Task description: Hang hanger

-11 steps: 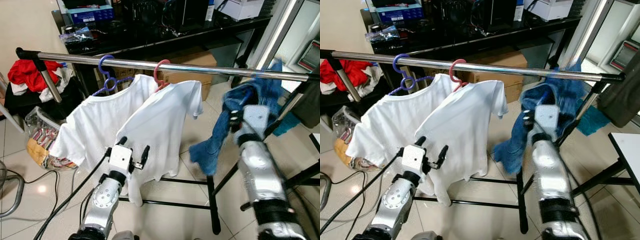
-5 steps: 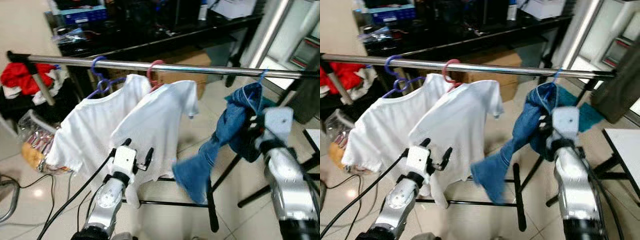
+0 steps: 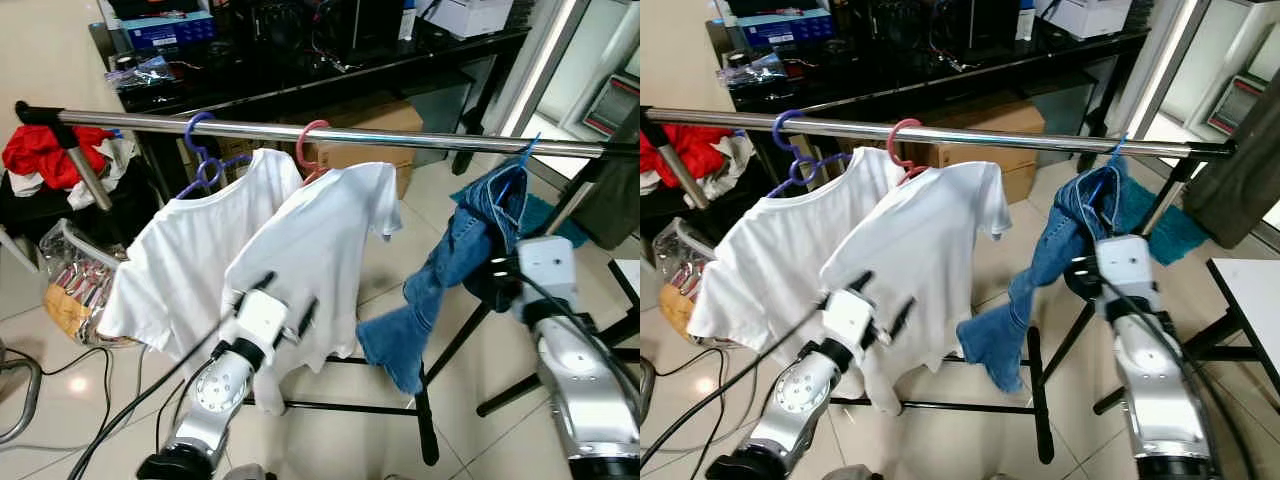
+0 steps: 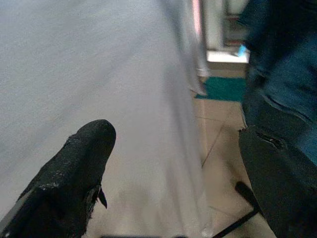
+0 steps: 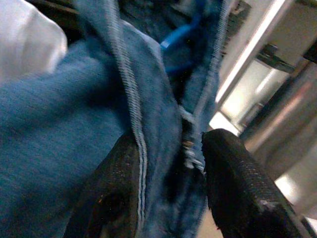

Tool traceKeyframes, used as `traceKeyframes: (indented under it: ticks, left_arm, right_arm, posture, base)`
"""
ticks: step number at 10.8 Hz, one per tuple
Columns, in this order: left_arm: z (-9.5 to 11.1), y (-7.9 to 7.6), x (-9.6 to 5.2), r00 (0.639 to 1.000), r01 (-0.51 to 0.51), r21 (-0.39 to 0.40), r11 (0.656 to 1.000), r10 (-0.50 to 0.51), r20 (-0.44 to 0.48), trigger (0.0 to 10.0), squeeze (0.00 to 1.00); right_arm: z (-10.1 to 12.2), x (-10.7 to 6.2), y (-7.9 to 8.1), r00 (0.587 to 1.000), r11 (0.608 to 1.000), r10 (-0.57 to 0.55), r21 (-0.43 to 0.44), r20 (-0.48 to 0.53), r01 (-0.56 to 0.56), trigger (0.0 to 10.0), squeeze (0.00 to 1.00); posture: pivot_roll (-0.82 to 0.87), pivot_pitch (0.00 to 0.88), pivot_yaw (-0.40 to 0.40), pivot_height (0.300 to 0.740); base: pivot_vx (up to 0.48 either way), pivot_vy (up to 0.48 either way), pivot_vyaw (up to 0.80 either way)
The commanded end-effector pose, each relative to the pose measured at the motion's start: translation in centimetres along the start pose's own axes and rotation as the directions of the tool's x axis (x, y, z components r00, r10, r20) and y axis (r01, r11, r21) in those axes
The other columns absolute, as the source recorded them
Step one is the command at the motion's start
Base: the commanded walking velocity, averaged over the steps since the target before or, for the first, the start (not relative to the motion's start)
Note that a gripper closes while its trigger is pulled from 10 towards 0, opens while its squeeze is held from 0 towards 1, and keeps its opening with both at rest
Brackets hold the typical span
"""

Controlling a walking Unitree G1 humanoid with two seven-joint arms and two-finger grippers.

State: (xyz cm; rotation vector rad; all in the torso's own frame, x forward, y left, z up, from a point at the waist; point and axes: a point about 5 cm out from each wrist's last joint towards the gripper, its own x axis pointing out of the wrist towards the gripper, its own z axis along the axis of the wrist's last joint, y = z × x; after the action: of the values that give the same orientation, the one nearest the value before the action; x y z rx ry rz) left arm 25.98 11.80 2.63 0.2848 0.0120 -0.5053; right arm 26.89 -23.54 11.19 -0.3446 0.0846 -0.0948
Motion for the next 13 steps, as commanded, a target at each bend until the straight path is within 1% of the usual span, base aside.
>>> traceKeyframes:
  ticks: [1, 2, 4, 5, 6, 7, 8, 9, 10, 11, 12, 13]
  left_arm:
    - [0.4, -0.4, 0.3, 0.998, 0.054, 0.051, 0.997, -0.055, 0.017, 10.0, 0.00]
    - [0.4, -0.5, 0.2, 0.997, 0.076, 0.076, 0.994, -0.078, 0.017, 10.0, 0.00]
    - [0.5, -0.7, 0.1, 0.993, 0.111, 0.119, 0.987, -0.115, 0.024, 10.0, 0.00]
    - [0.0, -1.0, -0.3, 0.988, 0.148, 0.163, 0.975, -0.151, 0.007, 10.0, 0.00]
    - [-0.1, -1.1, -0.3, 0.987, 0.161, 0.172, 0.972, -0.164, 0.000, 10.0, 0.00]
    - [-0.1, -1.2, -0.3, 0.985, 0.170, 0.178, 0.969, -0.172, -0.003, 10.0, 0.00]
    - [-0.1, -1.3, -0.3, 0.985, 0.172, 0.181, 0.968, -0.174, -0.001, 10.0, 0.00]
    - [-0.1, -1.4, -0.2, 0.984, 0.172, 0.183, 0.968, -0.176, 0.002, 10.0, 0.00]
    - [-0.1, -1.5, -0.3, 0.984, 0.177, 0.186, 0.967, -0.180, 0.001, 10.0, 0.00]
    - [-0.2, -1.6, -0.3, 0.983, 0.178, 0.186, 0.966, -0.182, -0.001, 10.0, 0.00]
    - [-0.3, -1.5, -0.4, 0.984, 0.177, 0.187, 0.966, -0.179, -0.006, 10.0, 0.00]
    - [-0.4, -1.4, -0.4, 0.984, 0.174, 0.186, 0.967, -0.175, -0.008, 10.0, 0.00]
  right_arm:
    - [0.0, 0.0, -0.8, 0.999, 0.999, -0.036, -0.008, -0.009, 0.036, 10.0, 0.00]
    - [0.3, -0.1, -1.5, 0.998, 0.998, -0.069, 0.009, -0.002, 0.069, 10.0, 0.00]
    - [-0.1, -0.8, -1.8, 0.993, 0.991, -0.107, 0.075, -0.051, 0.111, 10.0, 0.00]
    - [1.0, -1.0, -2.3, 0.990, 0.982, -0.140, 0.125, -0.028, 0.142, 10.0, 0.07]
    - [1.8, -1.0, -2.5, 0.988, 0.977, -0.157, 0.148, -0.010, 0.157, 10.0, 0.10]
    - [1.0, -1.0, -3.2, 0.971, 0.941, -0.210, 0.245, -0.112, 0.232, 10.0, 0.09]
    - [1.1, -1.0, -3.4, 0.962, 0.920, -0.233, 0.289, -0.143, 0.266, 10.0, 0.10]
    - [2.1, -1.0, -3.2, 0.961, 0.908, -0.245, 0.319, -0.125, 0.273, 10.0, 0.11]
    - [3.3, -0.7, -3.0, 0.964, 0.908, -0.250, 0.325, -0.085, 0.264, 10.0, 0.17]
    - [3.3, -0.7, -3.1, 0.964, 0.906, -0.250, 0.328, -0.094, 0.267, 10.0, 0.62]
    - [2.1, -0.7, -3.1, 0.958, 0.899, -0.242, 0.336, -0.155, 0.282, 10.0, 1.00]
    - [1.6, -1.0, -3.3, 0.946, 0.882, -0.249, 0.355, -0.208, 0.310, 10.0, 1.00]
  posture:
    - [0.00, 0.000, 0.009, 0.740]
    - [0.00, 0.000, 0.010, 0.740]
    - [0.00, 0.000, 0.011, 0.740]
    - [-0.01, 0.000, 0.016, 0.740]
    - [-0.02, 0.000, 0.019, 0.740]
    - [-0.02, 0.000, 0.021, 0.740]
    - [-0.02, 0.000, 0.022, 0.740]
    - [-0.02, 0.000, 0.021, 0.740]
    - [-0.02, 0.000, 0.022, 0.740]
    - [-0.02, 0.000, 0.022, 0.740]
    - [-0.02, 0.000, 0.020, 0.740]
    - [-0.02, 0.000, 0.020, 0.740]
  base:
    - [0.000, 0.000, 0.00]
    - [0.000, 0.000, 0.00]
    - [0.000, 0.000, 0.00]
    - [0.000, 0.000, 0.00]
    - [0.000, 0.000, 0.00]
    - [0.000, 0.000, 0.00]
    - [0.000, 0.000, 0.00]
    - [0.000, 0.000, 0.00]
    - [0.000, 0.000, 0.00]
    - [0.000, 0.000, 0.00]
    - [0.000, 0.000, 0.00]
    - [0.000, 0.000, 0.00]
